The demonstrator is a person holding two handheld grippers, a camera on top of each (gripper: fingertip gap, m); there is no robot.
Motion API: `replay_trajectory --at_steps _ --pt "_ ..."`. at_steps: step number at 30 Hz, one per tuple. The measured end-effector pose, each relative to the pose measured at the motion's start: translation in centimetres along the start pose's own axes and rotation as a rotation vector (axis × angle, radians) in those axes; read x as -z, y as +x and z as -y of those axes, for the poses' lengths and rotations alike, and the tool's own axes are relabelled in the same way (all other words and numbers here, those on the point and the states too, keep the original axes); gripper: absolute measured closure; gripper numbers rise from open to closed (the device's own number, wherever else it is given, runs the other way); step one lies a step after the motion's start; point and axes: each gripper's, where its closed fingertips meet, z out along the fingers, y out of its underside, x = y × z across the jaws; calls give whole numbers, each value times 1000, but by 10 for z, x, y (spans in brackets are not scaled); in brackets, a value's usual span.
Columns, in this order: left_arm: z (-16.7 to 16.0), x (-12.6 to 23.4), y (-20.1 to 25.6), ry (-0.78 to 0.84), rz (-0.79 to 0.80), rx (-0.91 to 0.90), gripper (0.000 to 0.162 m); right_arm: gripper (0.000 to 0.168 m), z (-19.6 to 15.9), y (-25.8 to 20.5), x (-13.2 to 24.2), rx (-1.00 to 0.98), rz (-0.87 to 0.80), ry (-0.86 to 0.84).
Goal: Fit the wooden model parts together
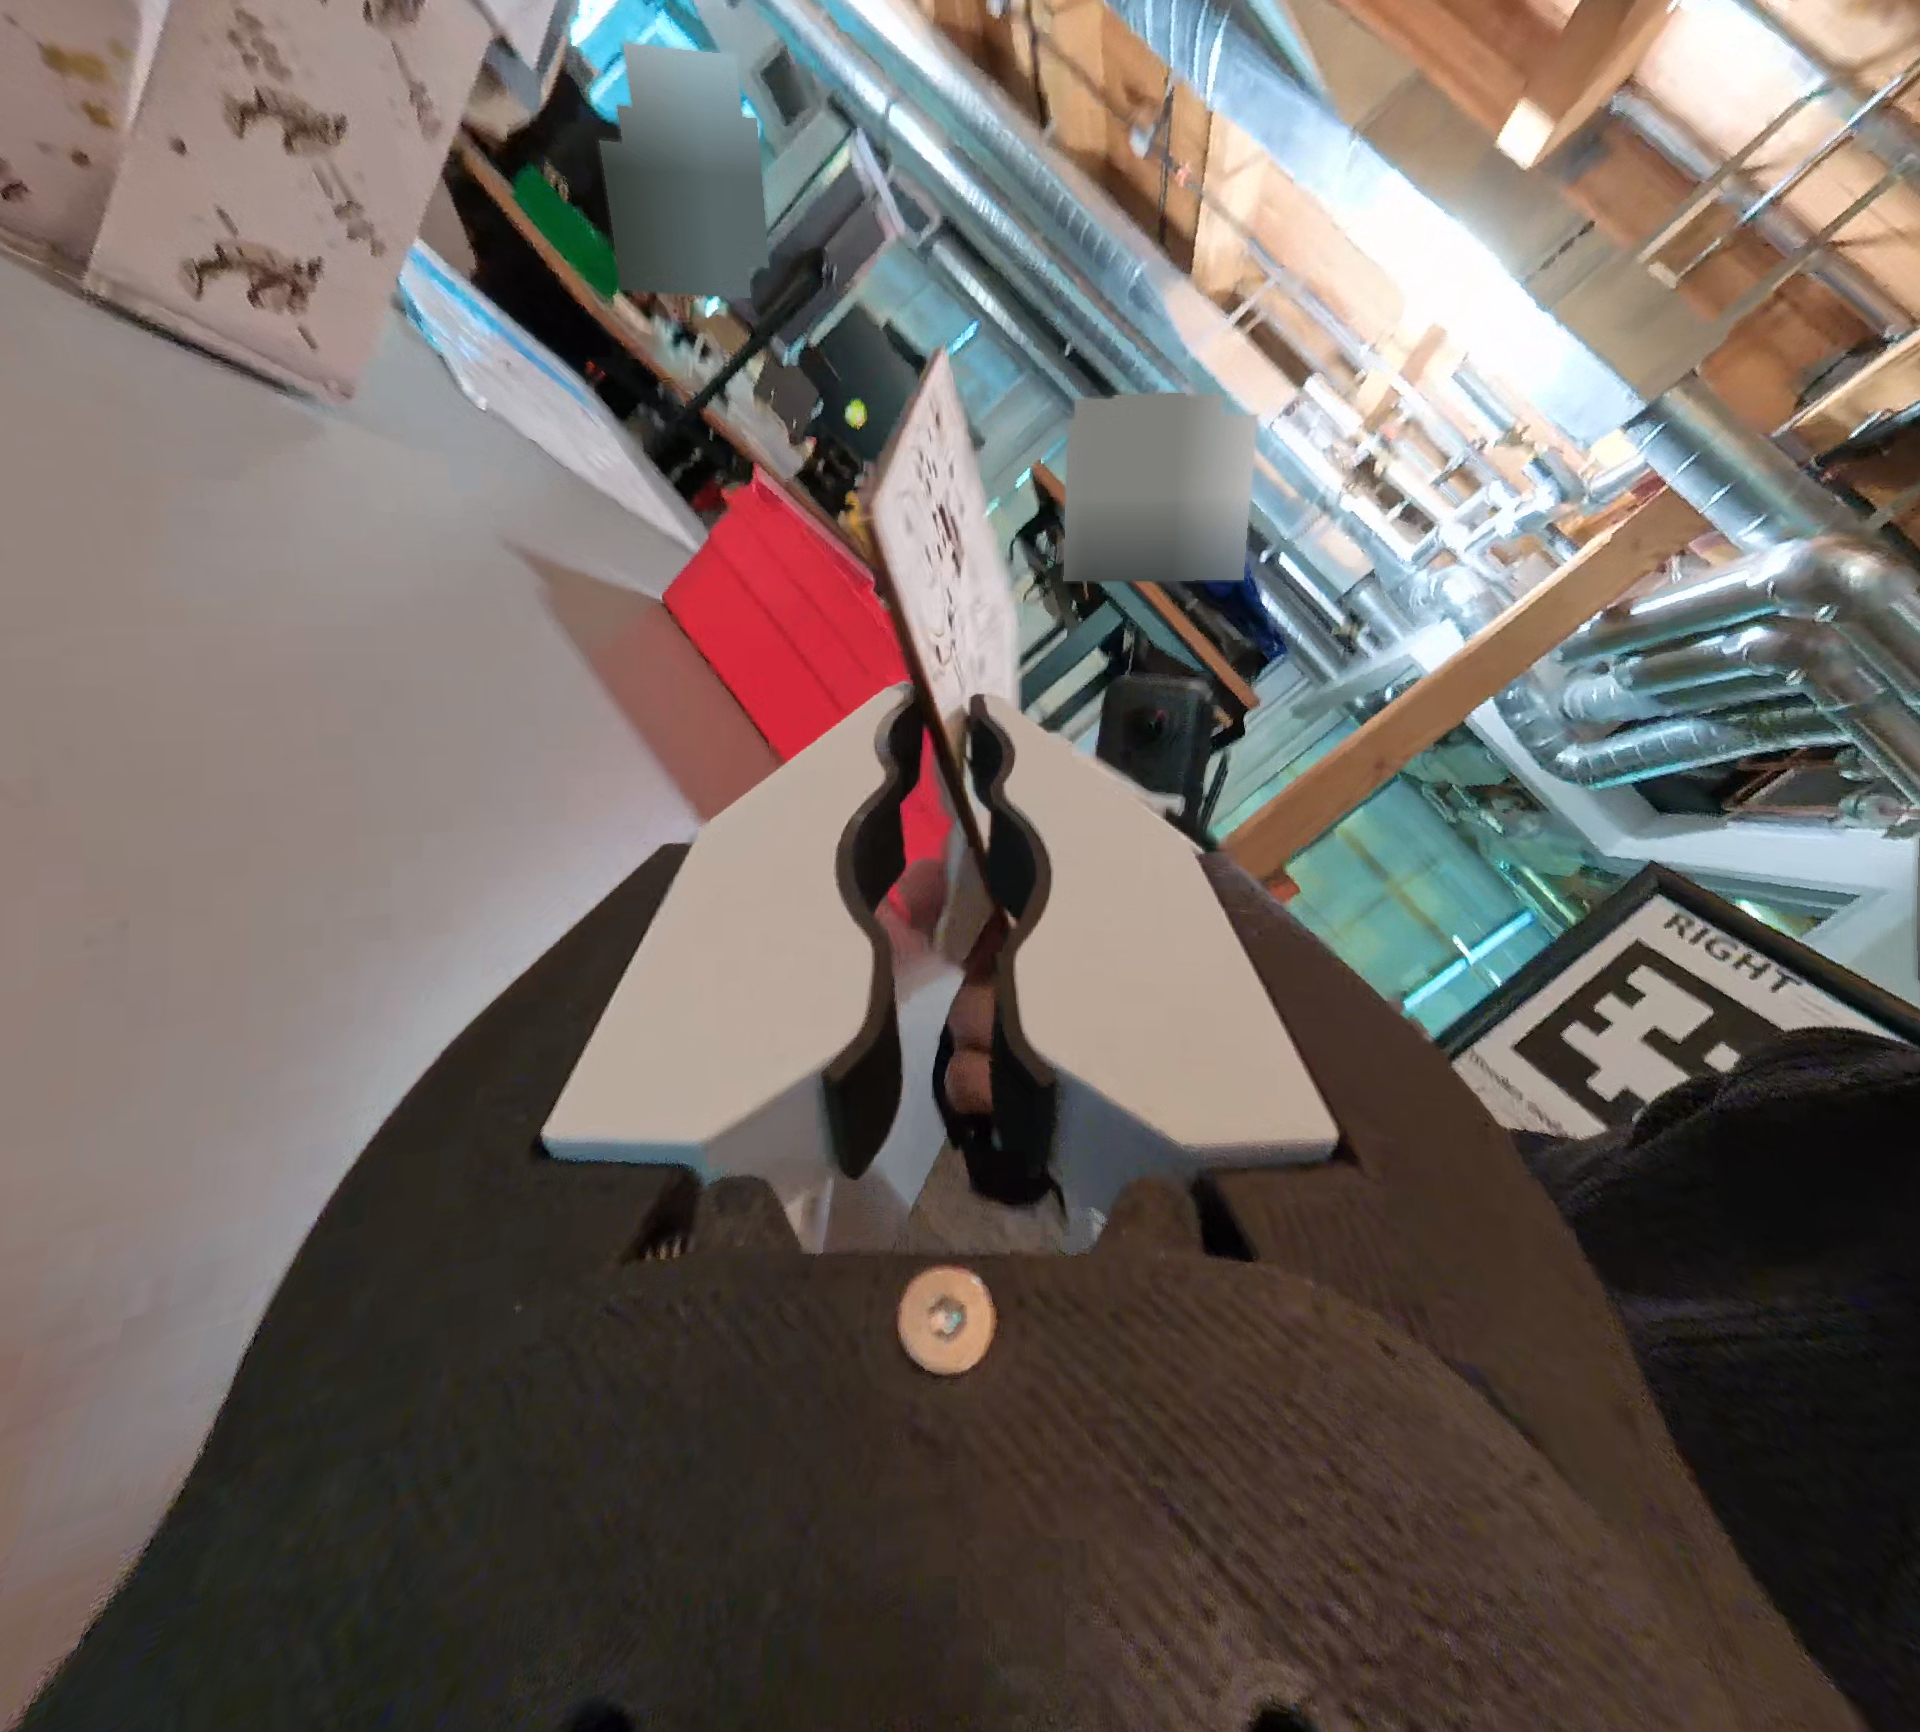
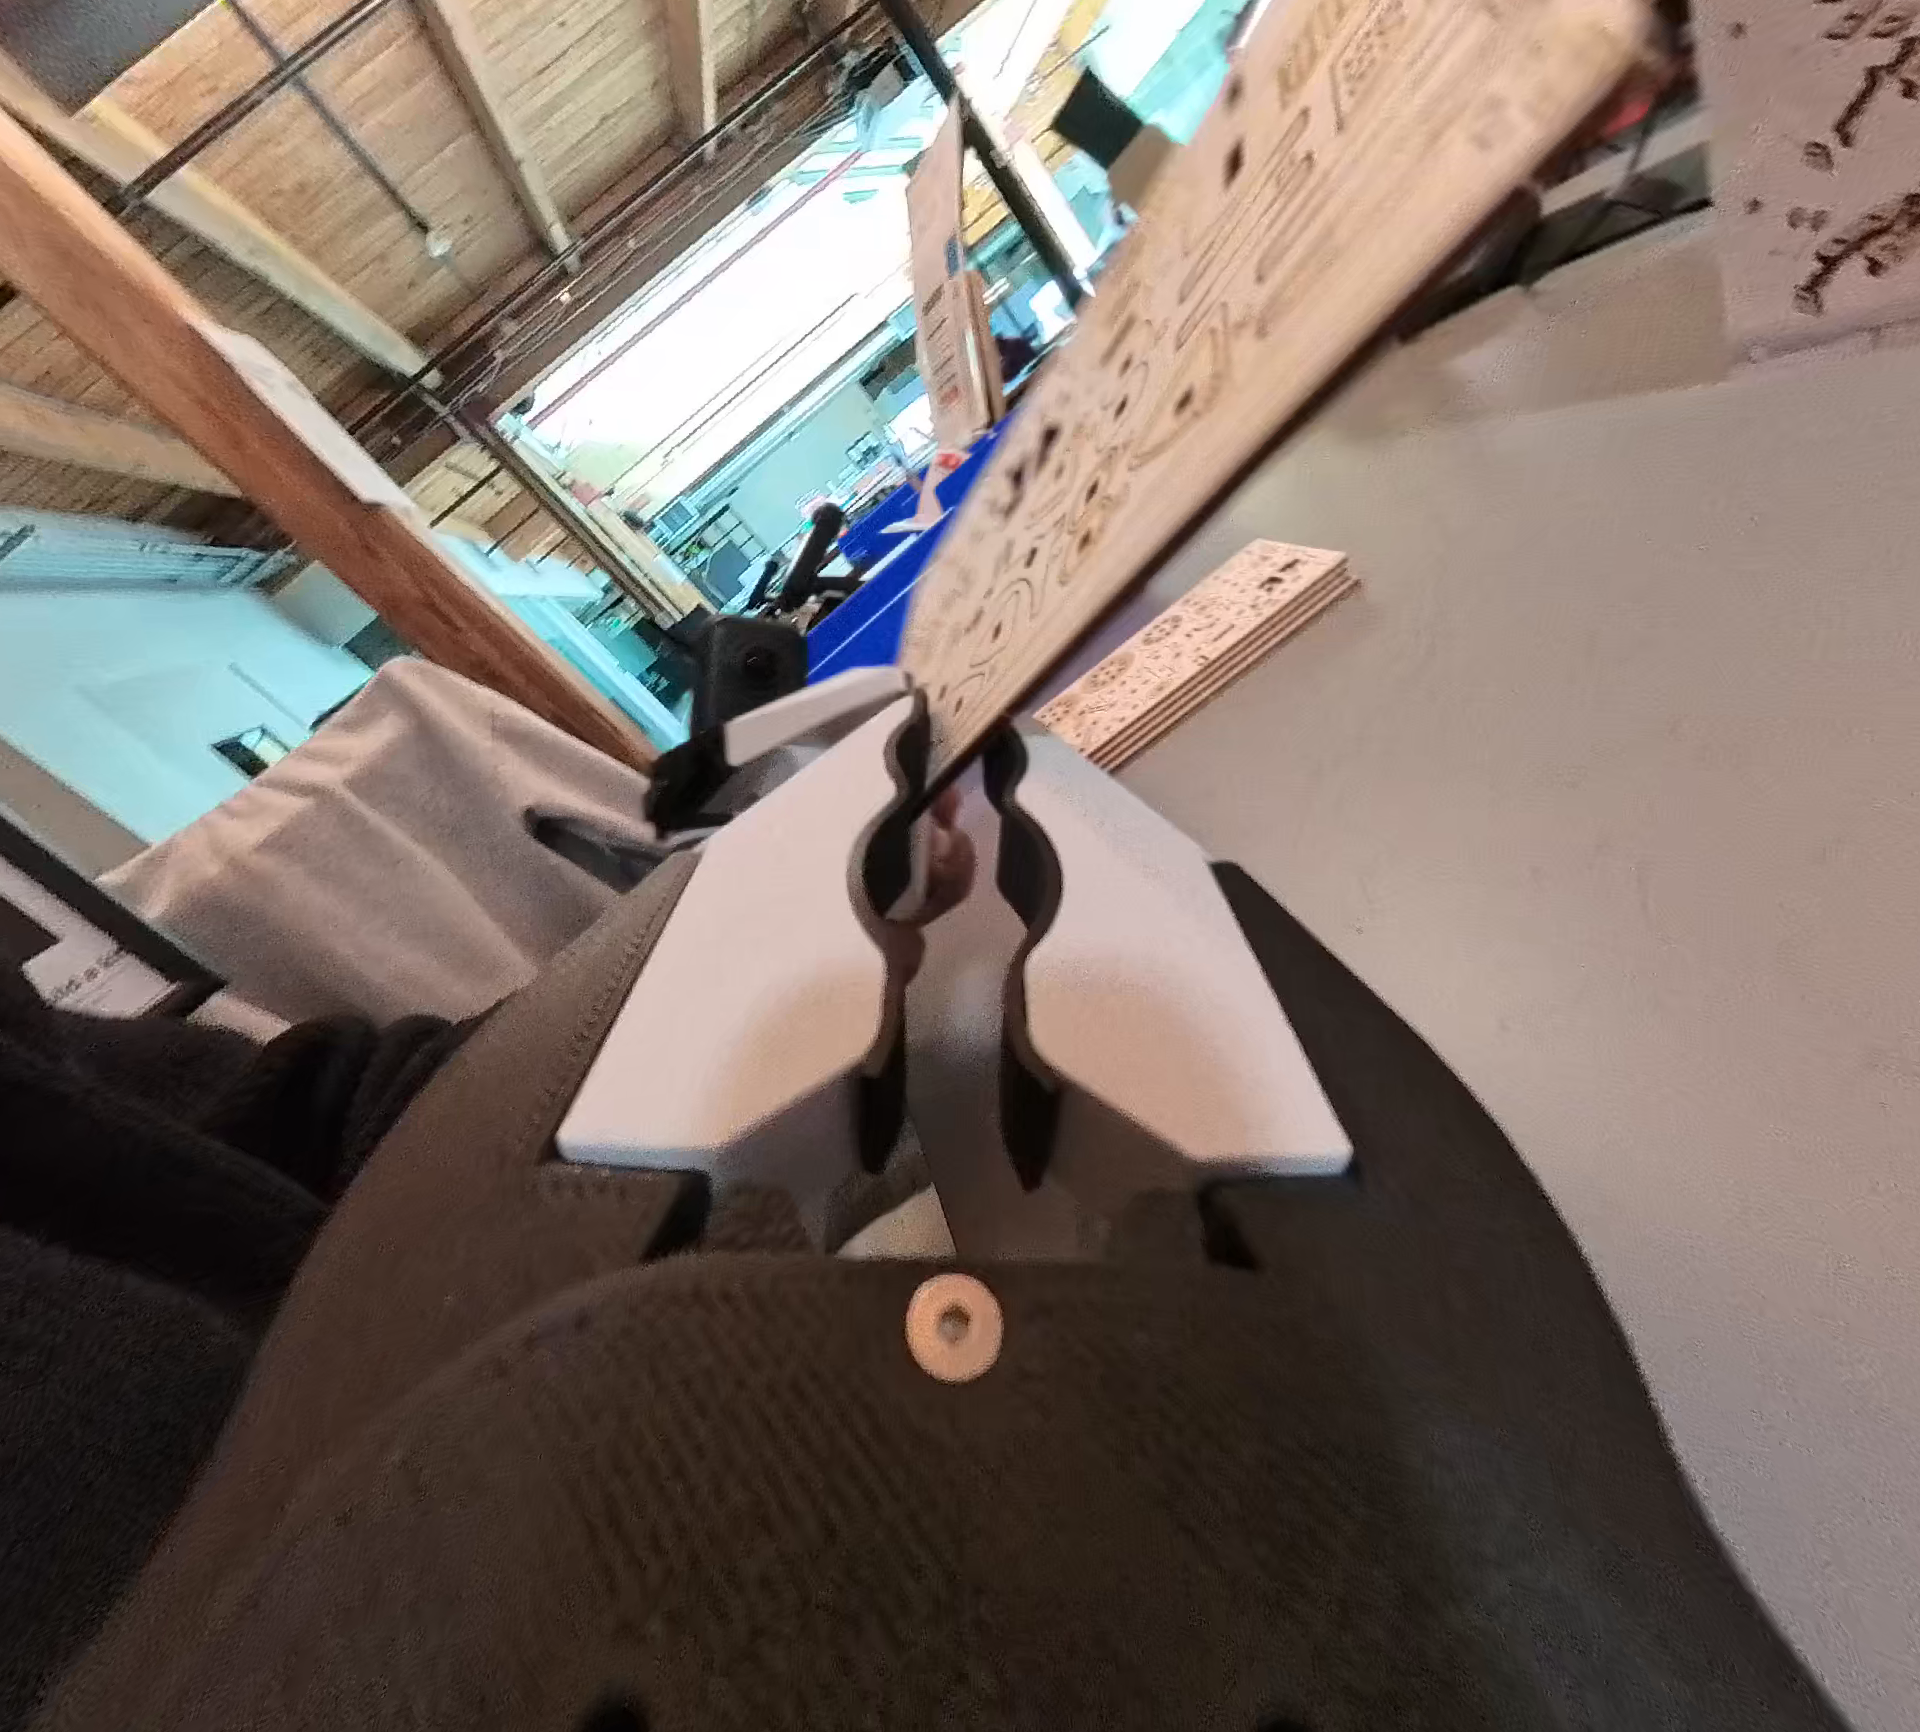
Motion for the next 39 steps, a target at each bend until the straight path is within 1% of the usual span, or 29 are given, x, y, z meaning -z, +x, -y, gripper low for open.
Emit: replay_trajectory --at_steps 1,2,3,4,5,6,8,10,13,14,16,17,21,24,26,28,39 --pt "-4 -1 -5 -47 4 4 151 163 1 1 1 16 3 -27" --pt "-8 -1 -8 -94 1 -5 141 167 -1 3 2 48 4 -79" --pt "-8 -1 -11 -127 -2 -21 133 167 -4 4 3 97 12 -132" --pt "-7 0 -10 -153 -22 -42 129 167 -8 3 5 157 37 -186" --pt "-8 1 -10 -188 -35 -59 121 166 -14 4 8 201 54 -258" --pt "-9 2 -12 -224 -33 -79 119 167 -20 6 10 228 61 -320" --pt "-15 4 -14 -285 -40 -120 119 168 -27 7 13 233 82 -379" --pt "-21 5 -14 -344 -46 -157 120 168 -35 8 14 195 98 -428" --pt "-24 8 -19 -382 -19 -233 125 167 -48 8 17 158 119 -510" --pt "-23 9 -19 -385 -17 -245 130 168 -51 8 17 146 125 -530" --pt "-23 11 -19 -399 -32 -243 148 167 -54 8 17 109 133 -539" --pt "-23 12 -19 -404 -38 -237 151 167 -54 8 17 86 140 -540" --pt "-24 13 -19 -412 -45 -230 152 168 -59 10 17 27 146 -561" --pt "-26 11 -21 -411 -33 -233 147 167 -66 12 17 2 139 -588" --pt "-27 10 -20 -406 -35 -225 146 167 -70 11 17 -11 142 -603" --pt "-27 10 -20 -407 -35 -225 150 167 -74 11 17 -9 144 -613" --pt "-29 9 -21 -405 -43 -168 153 167 -90 9 13 -4 152 -649"
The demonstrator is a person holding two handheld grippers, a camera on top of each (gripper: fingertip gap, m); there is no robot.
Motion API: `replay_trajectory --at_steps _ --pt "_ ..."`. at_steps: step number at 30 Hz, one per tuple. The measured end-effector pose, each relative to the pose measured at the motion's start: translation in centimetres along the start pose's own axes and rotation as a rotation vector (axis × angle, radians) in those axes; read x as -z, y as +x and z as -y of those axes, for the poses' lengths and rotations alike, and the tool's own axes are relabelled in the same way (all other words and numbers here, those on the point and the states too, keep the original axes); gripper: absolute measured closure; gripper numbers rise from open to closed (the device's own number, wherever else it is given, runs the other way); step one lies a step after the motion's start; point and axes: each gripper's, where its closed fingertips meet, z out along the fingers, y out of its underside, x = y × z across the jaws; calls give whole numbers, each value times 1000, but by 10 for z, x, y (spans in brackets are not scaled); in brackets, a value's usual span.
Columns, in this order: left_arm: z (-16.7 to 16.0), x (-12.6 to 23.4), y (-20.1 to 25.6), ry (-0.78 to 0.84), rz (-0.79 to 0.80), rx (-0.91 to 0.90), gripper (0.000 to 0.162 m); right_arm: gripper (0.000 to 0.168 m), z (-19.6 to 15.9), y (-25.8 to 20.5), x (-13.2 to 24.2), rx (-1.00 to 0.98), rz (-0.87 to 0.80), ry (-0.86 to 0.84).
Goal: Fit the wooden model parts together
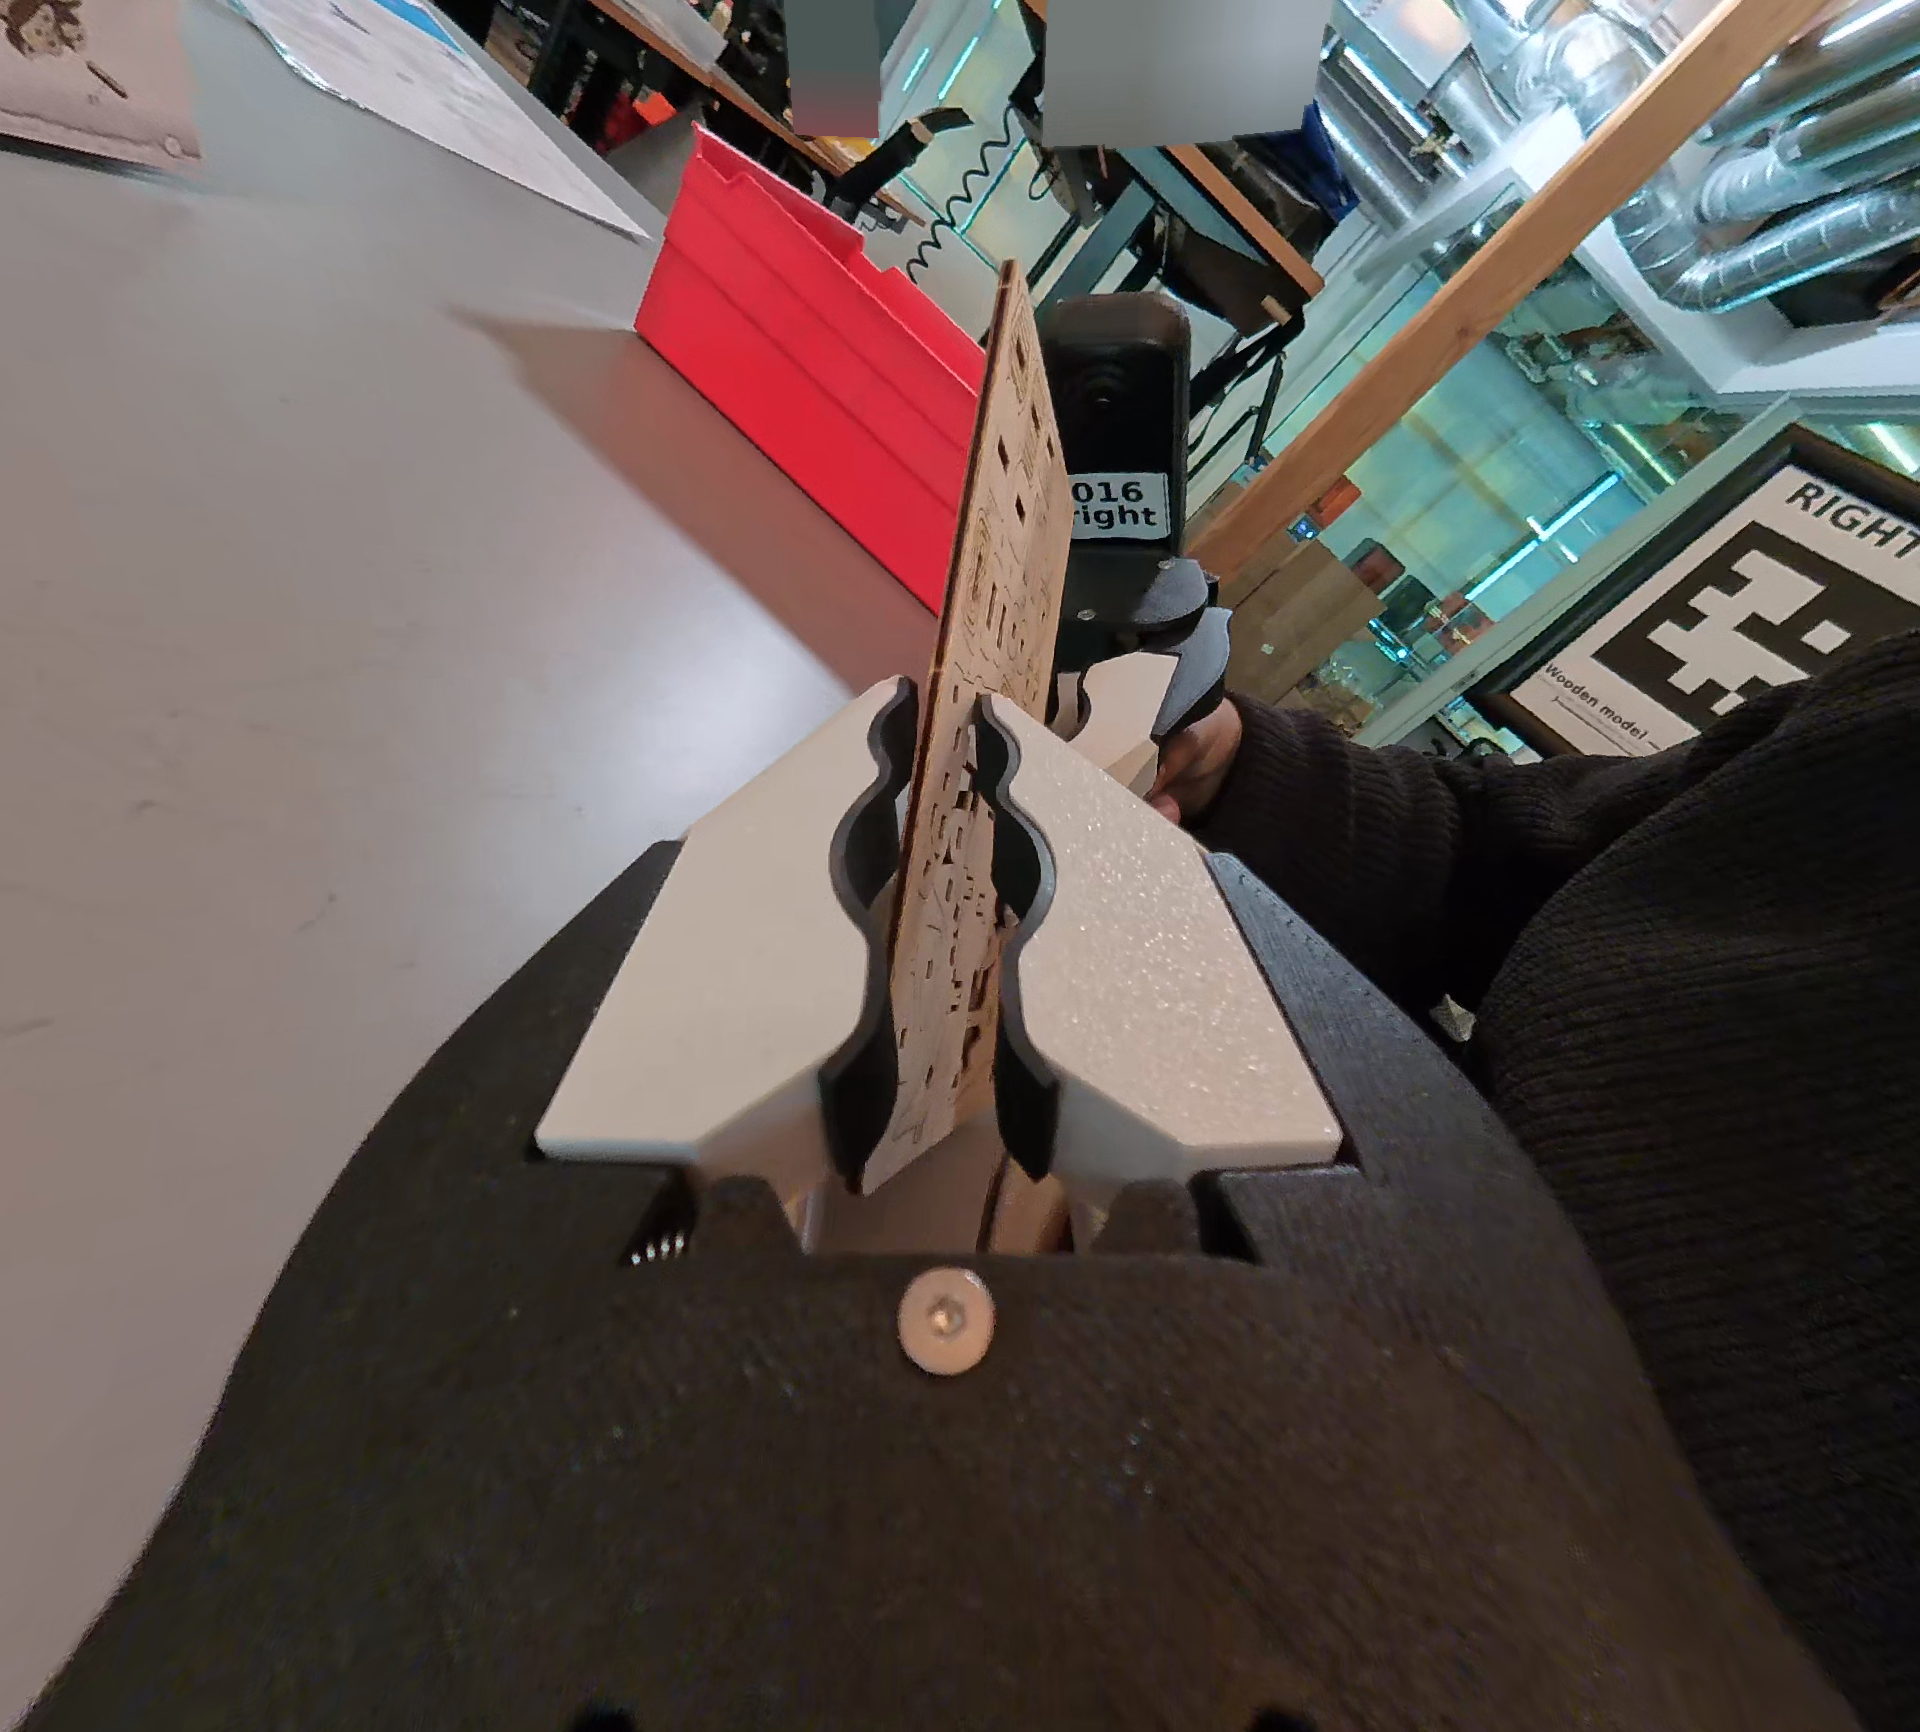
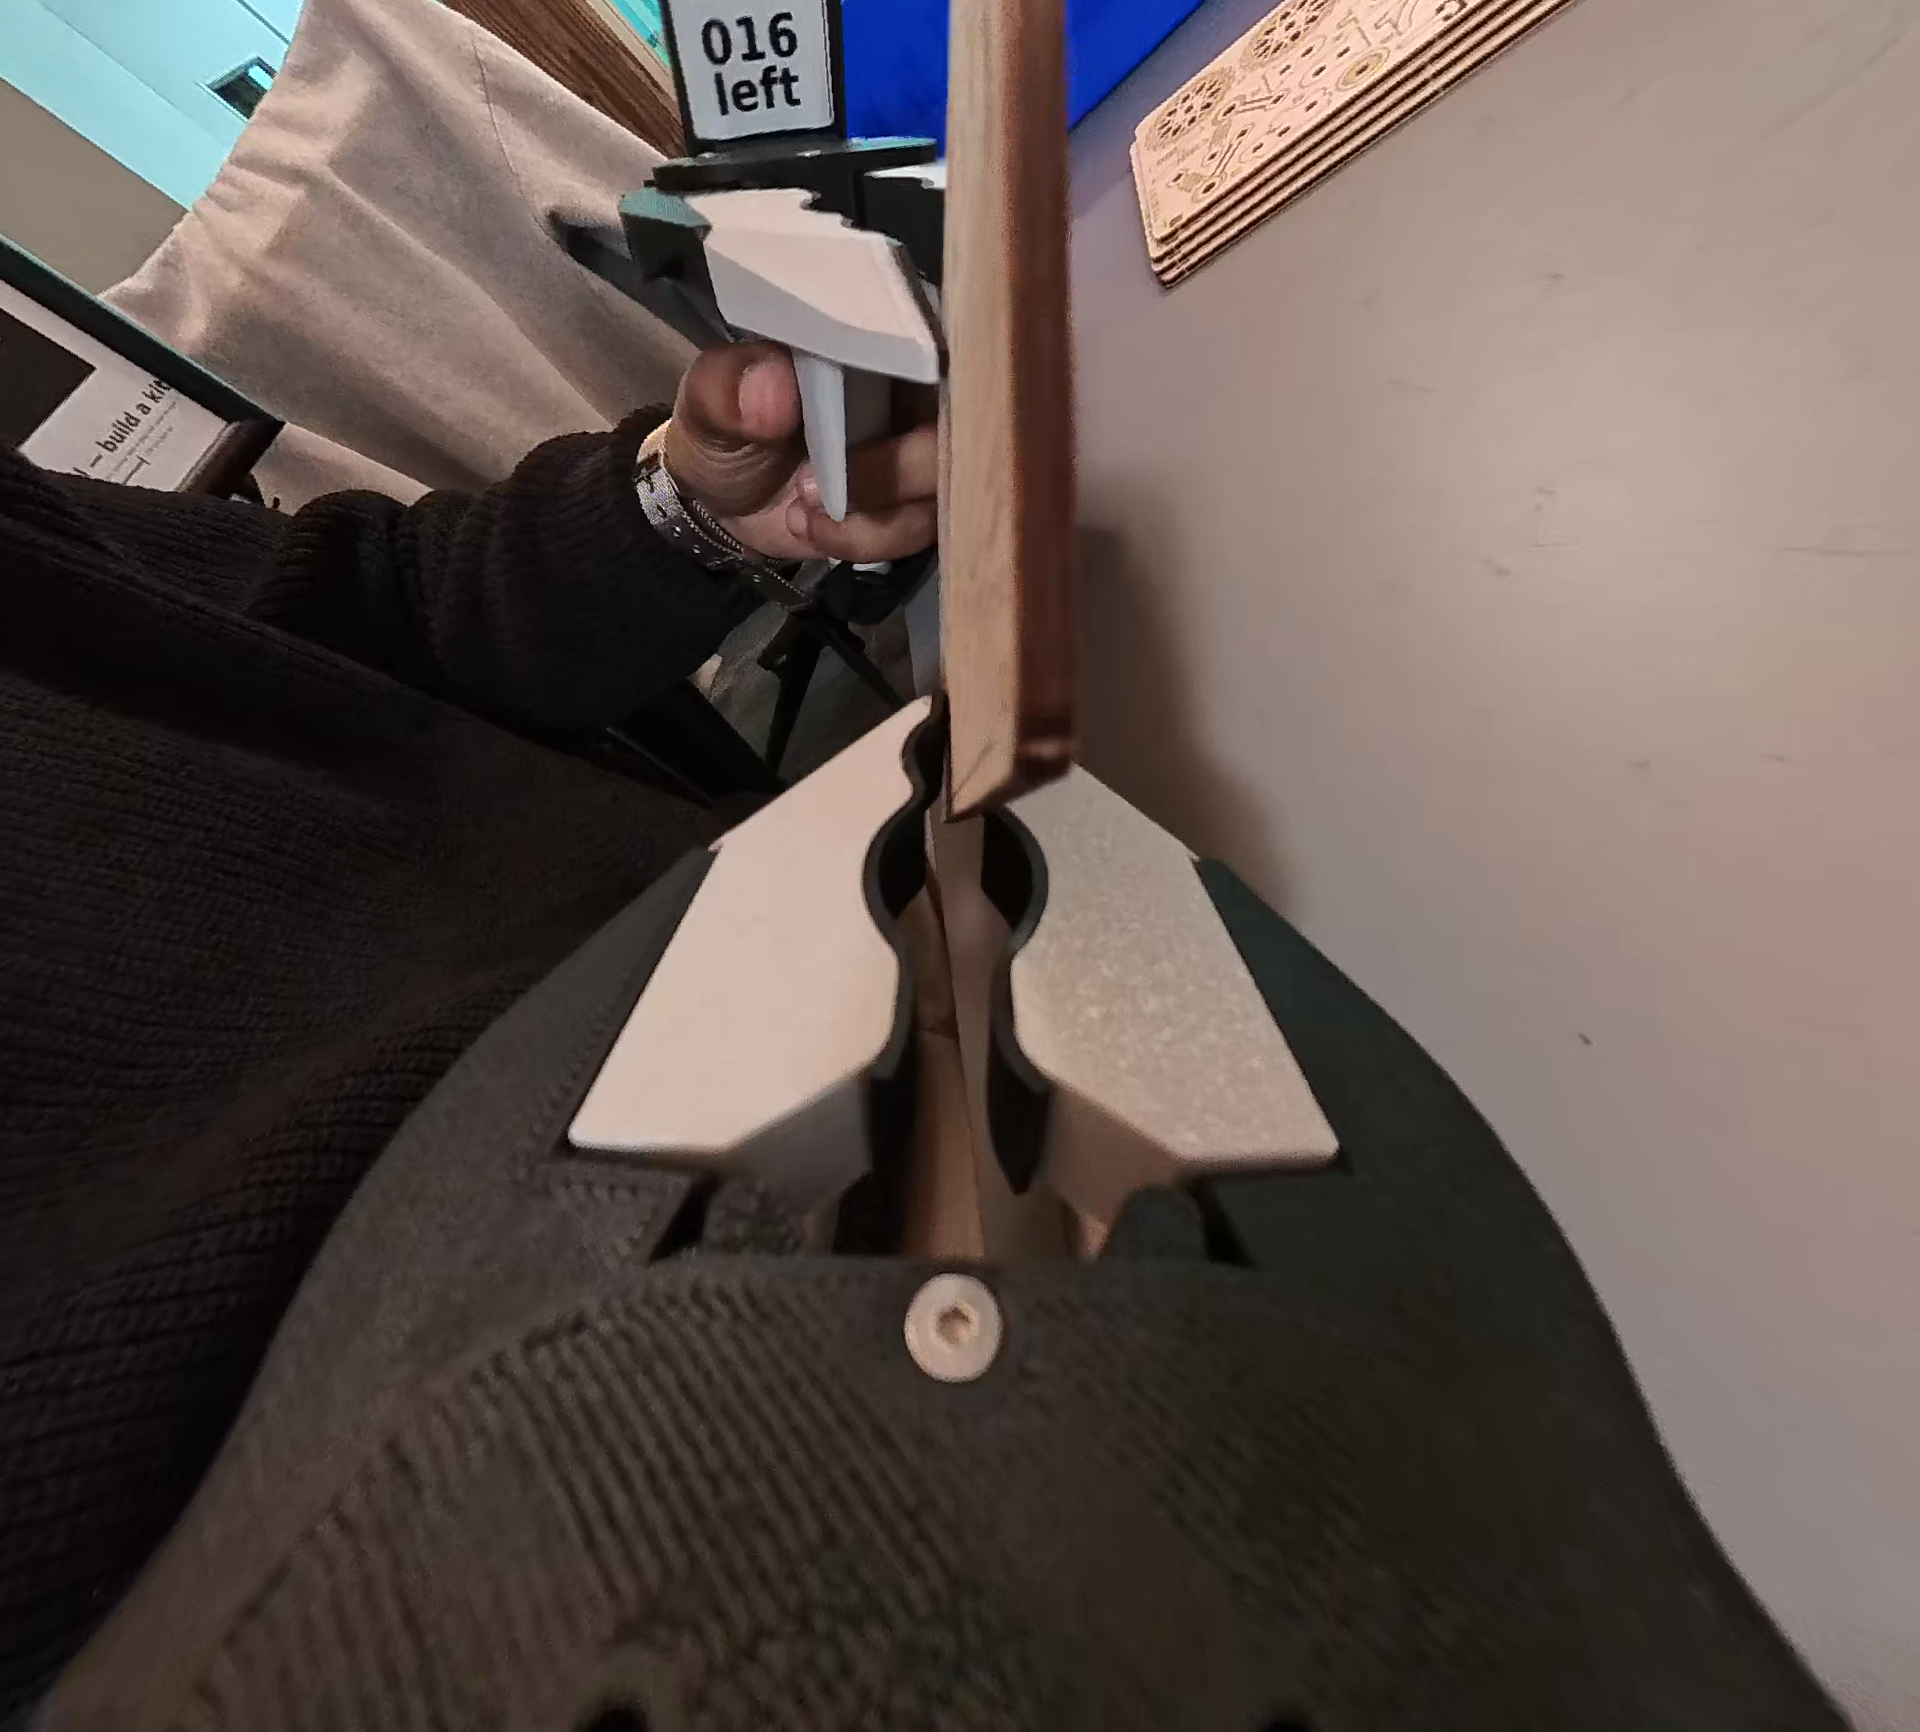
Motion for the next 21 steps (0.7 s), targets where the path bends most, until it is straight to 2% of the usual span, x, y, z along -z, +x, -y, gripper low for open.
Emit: replay_trajectory --at_steps 3,7,11,15,19,20,21 --pt "2 1 2 9 -25 21 156 164 3 2 0 26 -14 24" --pt "1 1 3 8 -42 43 161 136 18 8 7 92 -84 113" --pt "-2 0 6 -12 -72 64 162 127 41 9 22 94 -102 258" --pt "-6 -3 14 -36 -123 90 162 131 58 0 34 51 -31 385" --pt "-10 -8 20 -47 -175 141 162 135 51 -7 23 52 -4 343" --pt "-10 -9 21 -42 -182 150 162 141 47 -8 18 66 -12 320" --pt "-9 -9 22 -35 -189 159 162 154 45 -9 15 83 -28 314"
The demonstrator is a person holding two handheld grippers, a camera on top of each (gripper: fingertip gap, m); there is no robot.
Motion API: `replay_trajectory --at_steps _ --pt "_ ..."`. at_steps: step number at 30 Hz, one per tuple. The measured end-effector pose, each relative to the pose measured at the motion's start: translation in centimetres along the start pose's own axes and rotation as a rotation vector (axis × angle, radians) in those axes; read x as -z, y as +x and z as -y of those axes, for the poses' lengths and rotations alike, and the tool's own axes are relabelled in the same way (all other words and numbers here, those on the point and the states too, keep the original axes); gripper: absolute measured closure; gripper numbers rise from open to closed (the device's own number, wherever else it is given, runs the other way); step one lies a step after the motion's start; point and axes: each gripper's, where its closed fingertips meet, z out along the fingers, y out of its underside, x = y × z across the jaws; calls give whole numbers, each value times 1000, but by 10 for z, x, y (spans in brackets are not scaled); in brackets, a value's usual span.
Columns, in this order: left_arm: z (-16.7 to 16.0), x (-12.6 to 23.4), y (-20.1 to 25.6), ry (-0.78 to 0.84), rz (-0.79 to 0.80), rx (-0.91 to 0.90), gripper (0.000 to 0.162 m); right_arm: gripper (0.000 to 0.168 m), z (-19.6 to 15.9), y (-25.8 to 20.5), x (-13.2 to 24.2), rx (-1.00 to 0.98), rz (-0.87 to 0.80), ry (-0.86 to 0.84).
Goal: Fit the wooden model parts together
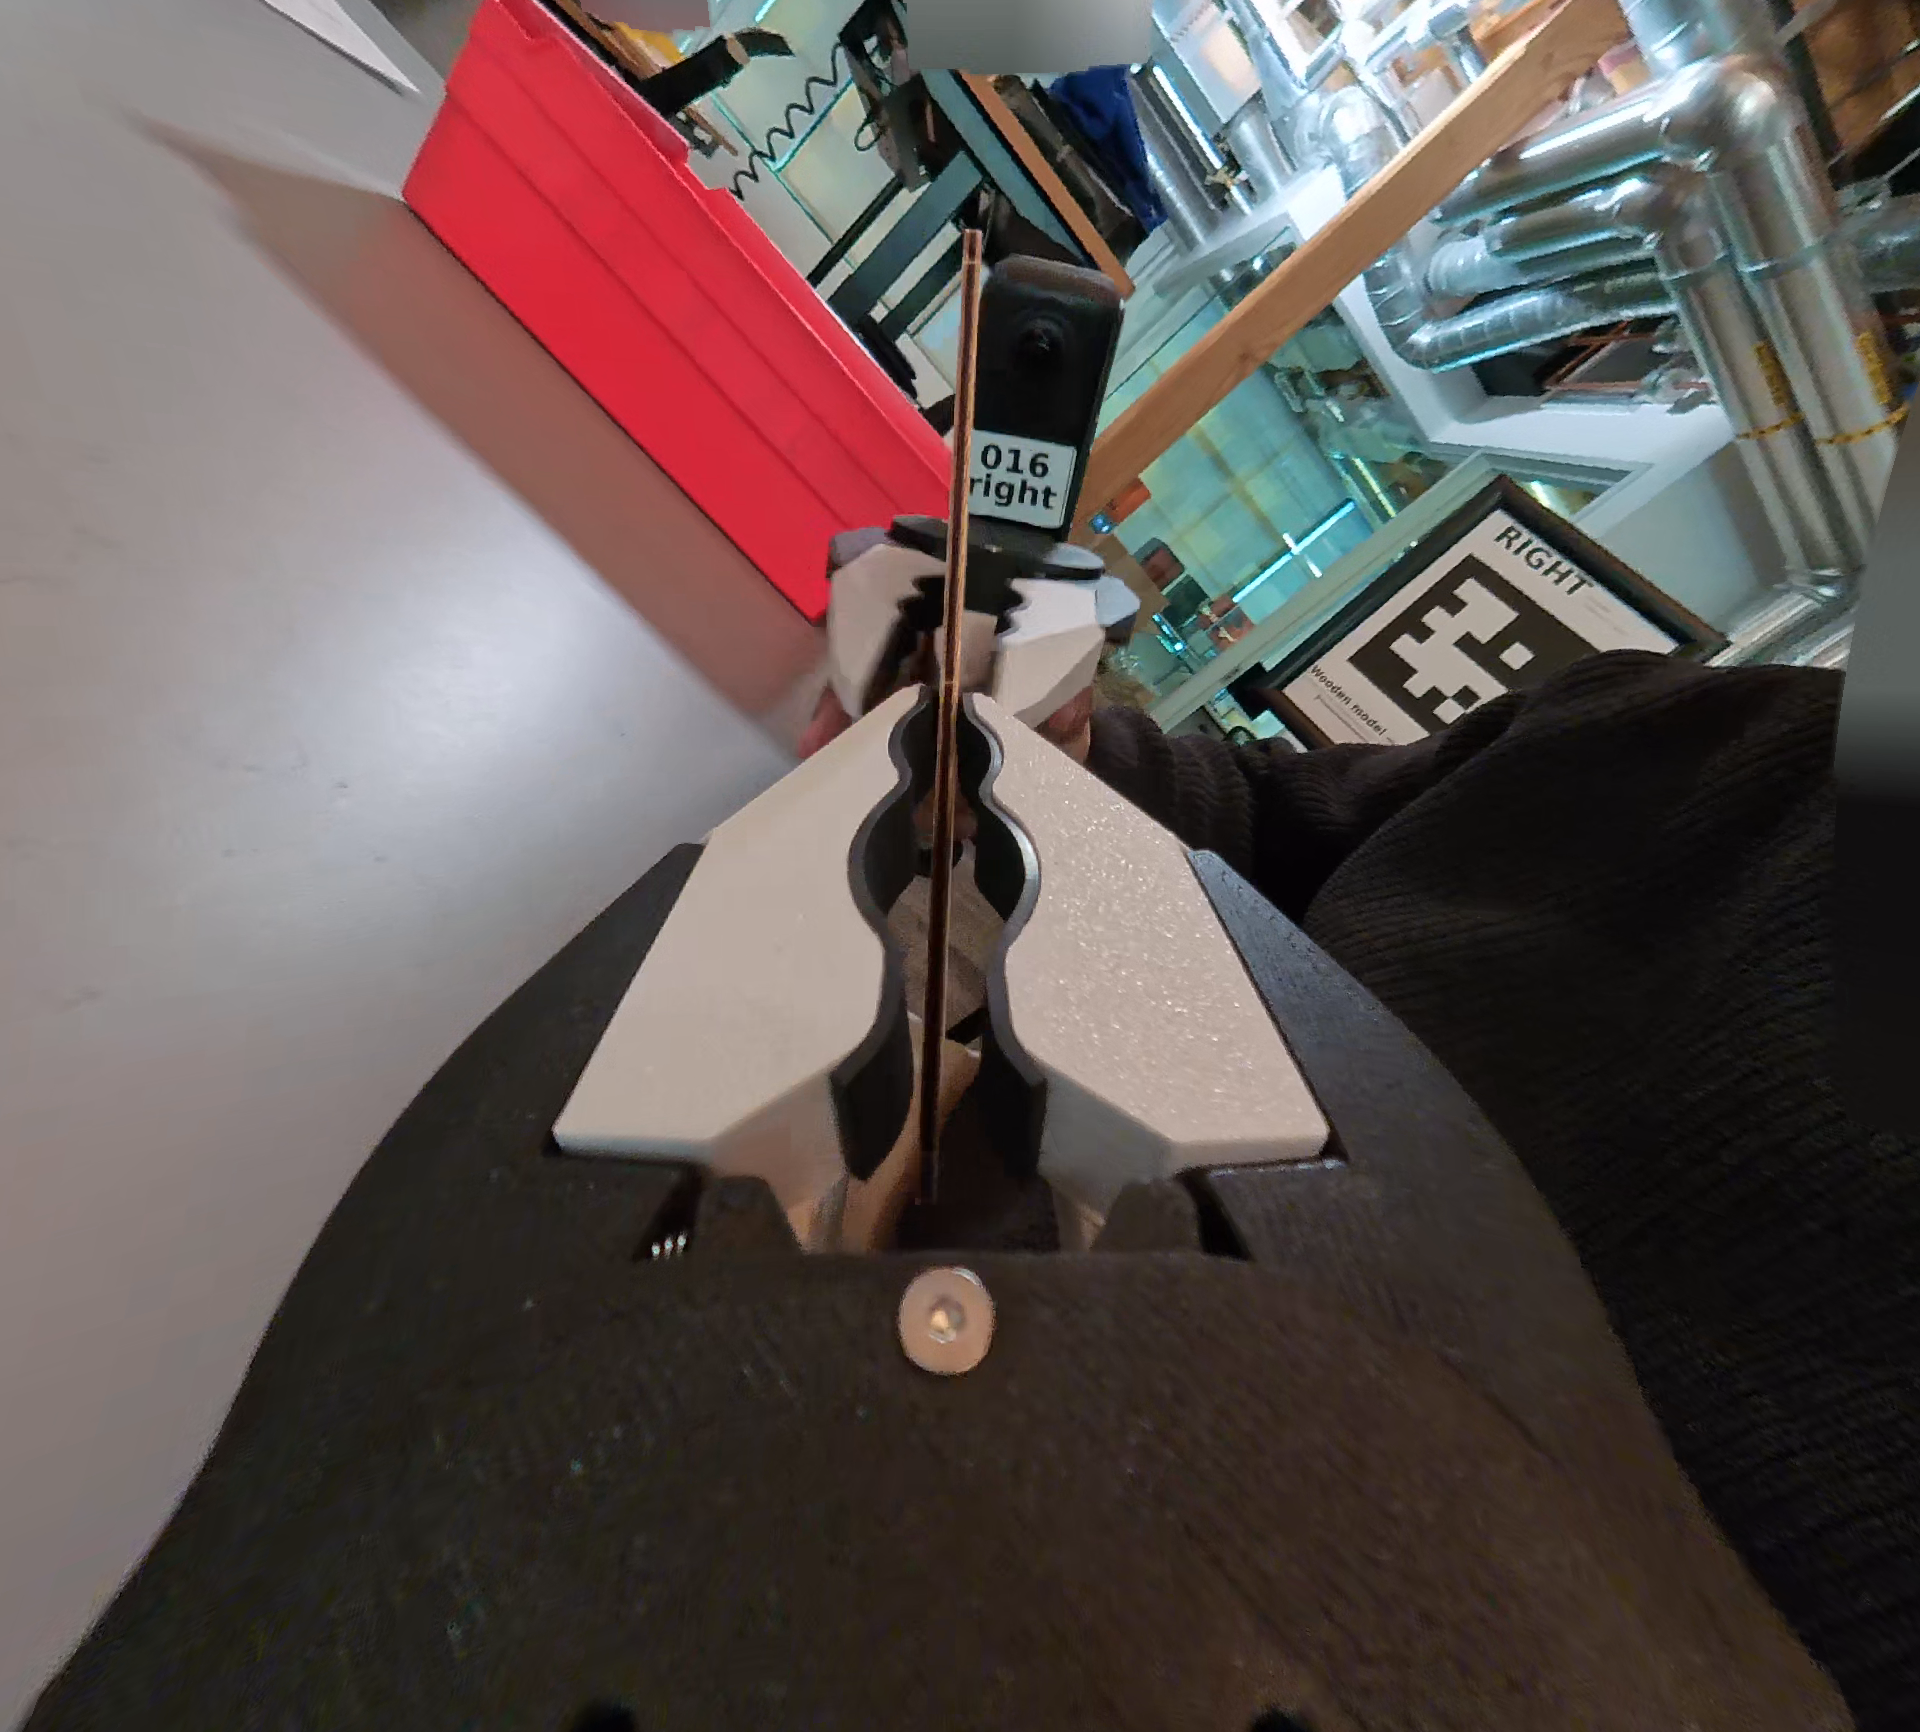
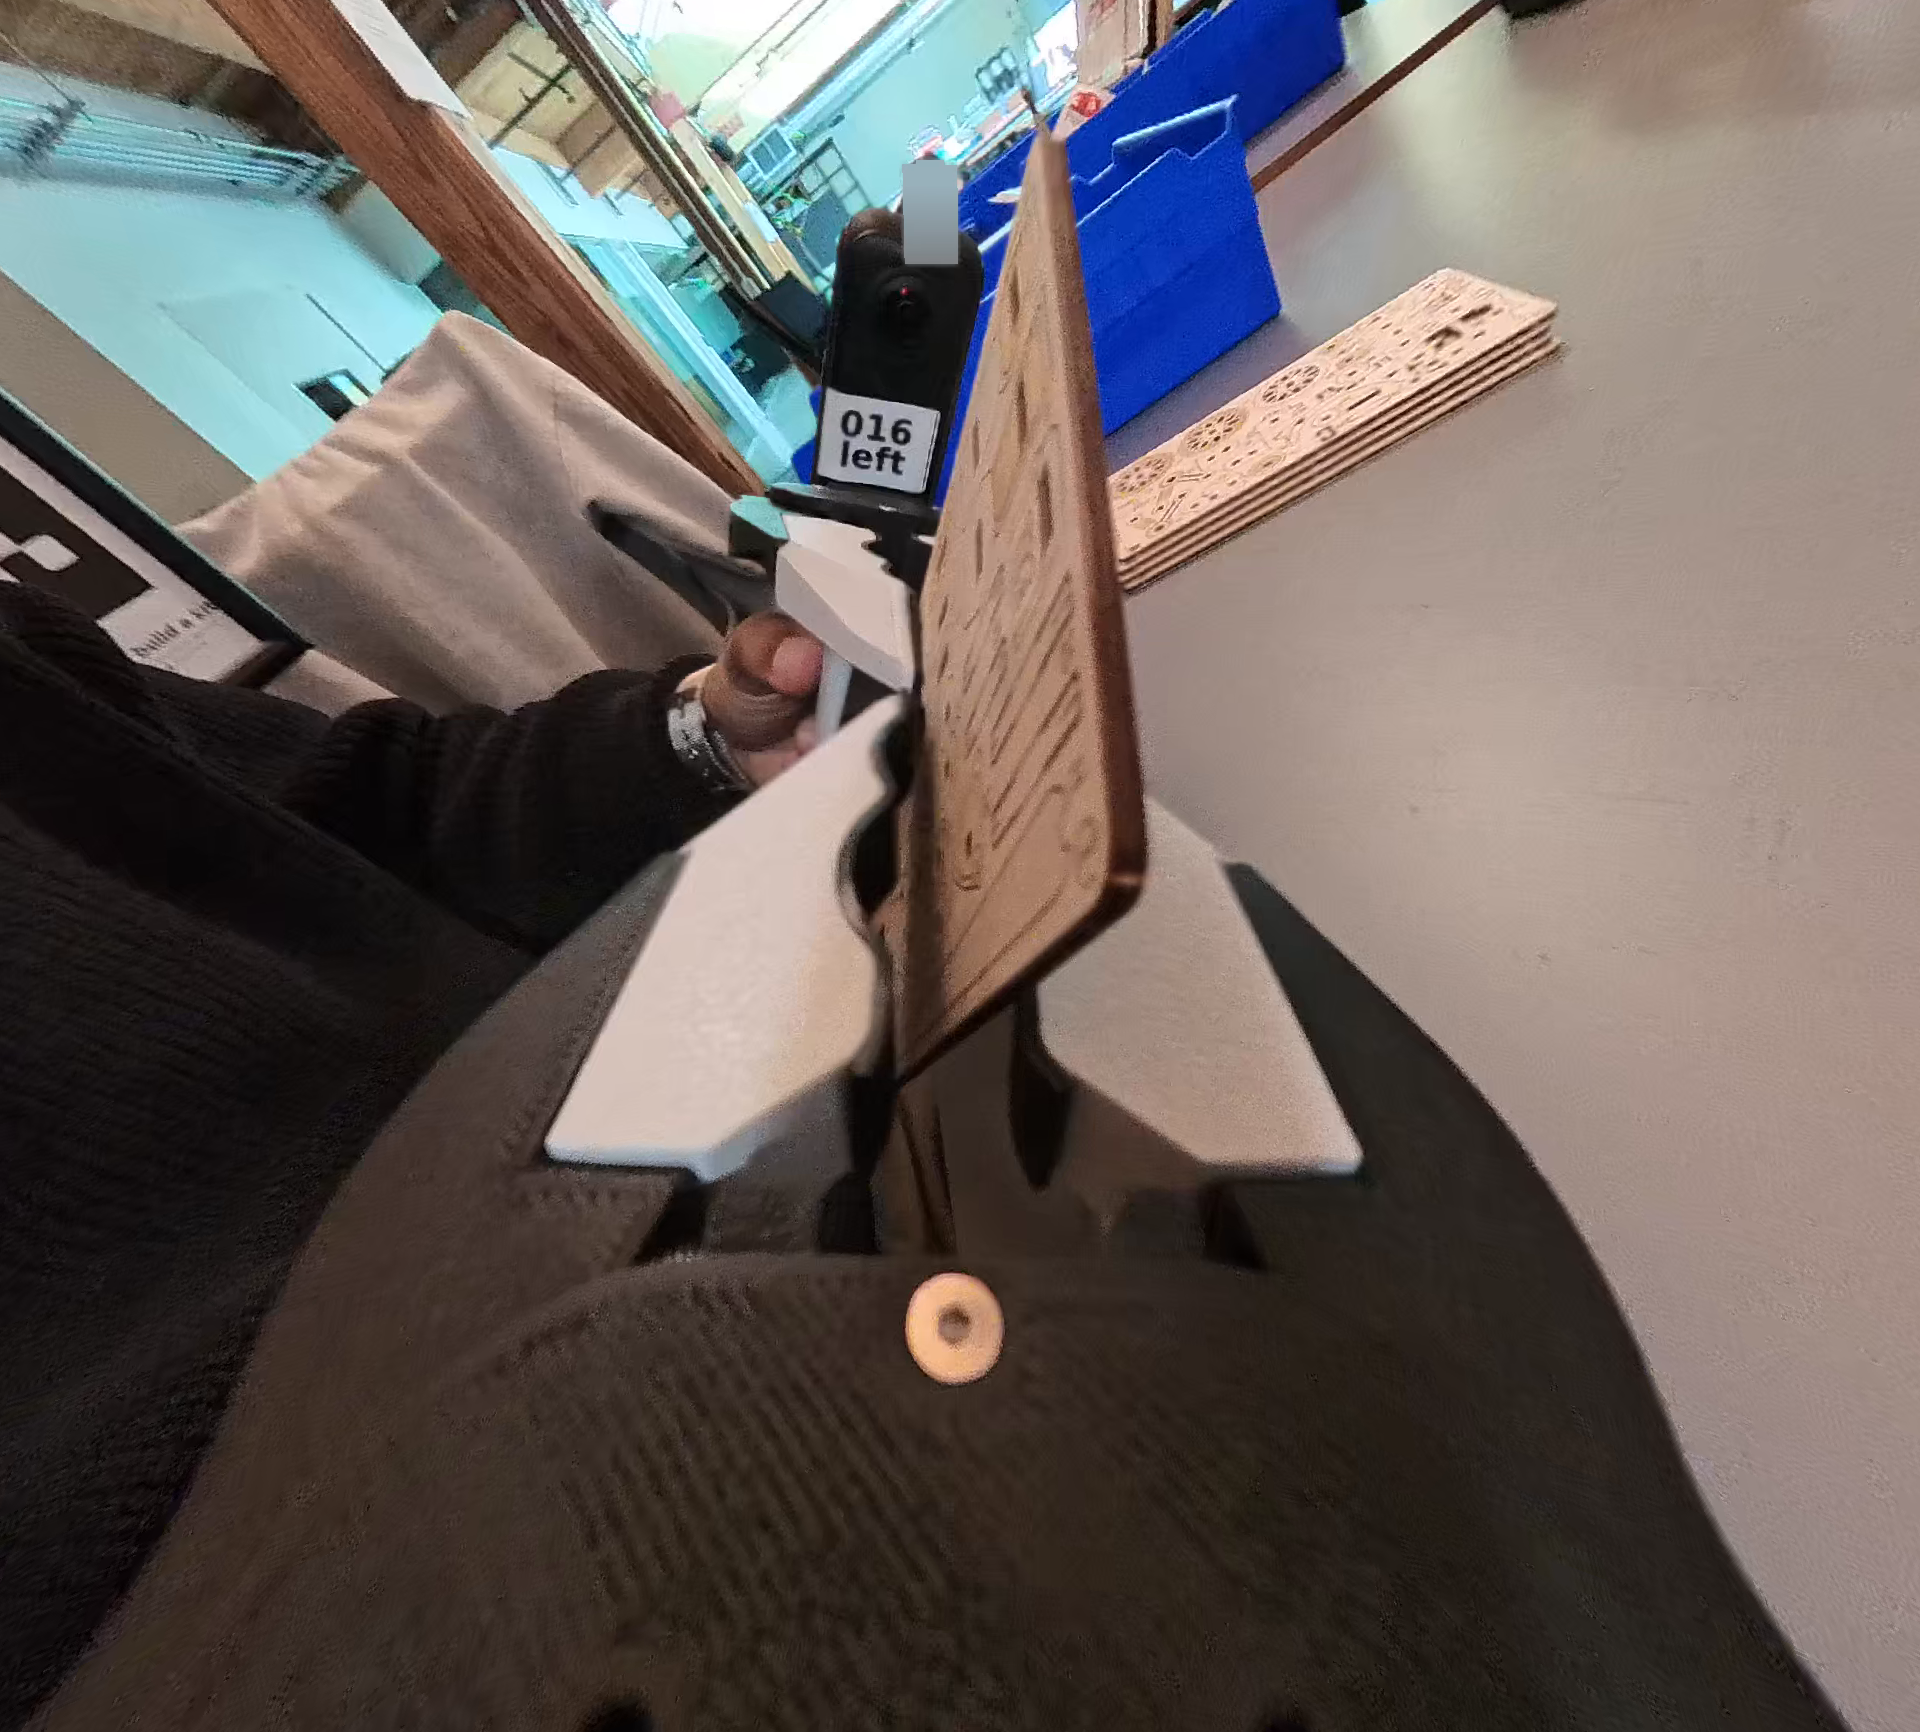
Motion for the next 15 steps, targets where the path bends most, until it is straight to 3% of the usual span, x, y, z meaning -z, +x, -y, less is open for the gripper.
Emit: replay_trajectory --at_steps 3,15 --pt "4 2 2 25 -24 23 162 166 4 -7 -2 13 6 30" --pt "6 3 -2 38 27 -19 158 165 5 -3 -3 40 -47 56"
